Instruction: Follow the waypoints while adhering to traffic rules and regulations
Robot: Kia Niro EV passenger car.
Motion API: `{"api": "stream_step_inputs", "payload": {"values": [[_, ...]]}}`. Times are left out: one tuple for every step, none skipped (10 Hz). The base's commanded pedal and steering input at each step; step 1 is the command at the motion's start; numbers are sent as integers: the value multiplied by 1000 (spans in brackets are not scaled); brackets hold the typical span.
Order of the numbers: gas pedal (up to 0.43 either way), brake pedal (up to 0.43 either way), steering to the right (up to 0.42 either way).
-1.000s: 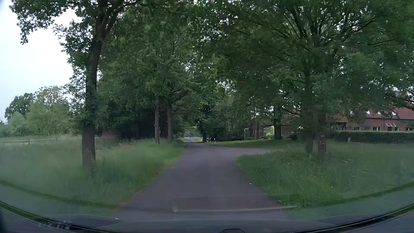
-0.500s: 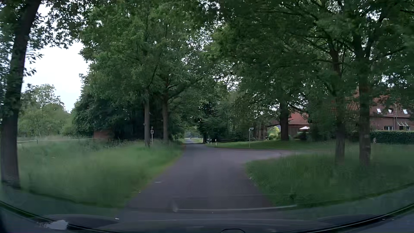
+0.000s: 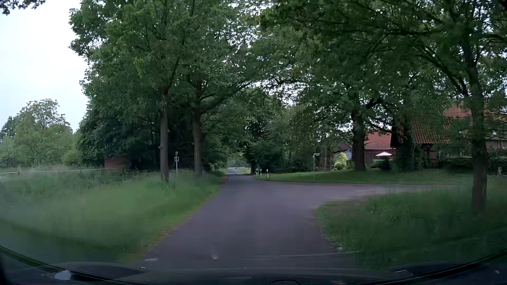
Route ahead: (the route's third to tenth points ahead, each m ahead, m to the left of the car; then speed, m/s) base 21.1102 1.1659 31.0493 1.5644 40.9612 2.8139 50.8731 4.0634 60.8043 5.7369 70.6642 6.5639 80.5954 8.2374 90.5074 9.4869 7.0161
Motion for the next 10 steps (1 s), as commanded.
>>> {"api": "stream_step_inputs", "payload": {"values": [[118, 0, -12], [118, 0, -12], [118, 0, -11], [118, 0, -9], [130, 0, -8], [130, 0, -8], [130, 0, -7], [130, 0, -7], [138, 0, -7], [138, 0, -7]]}}
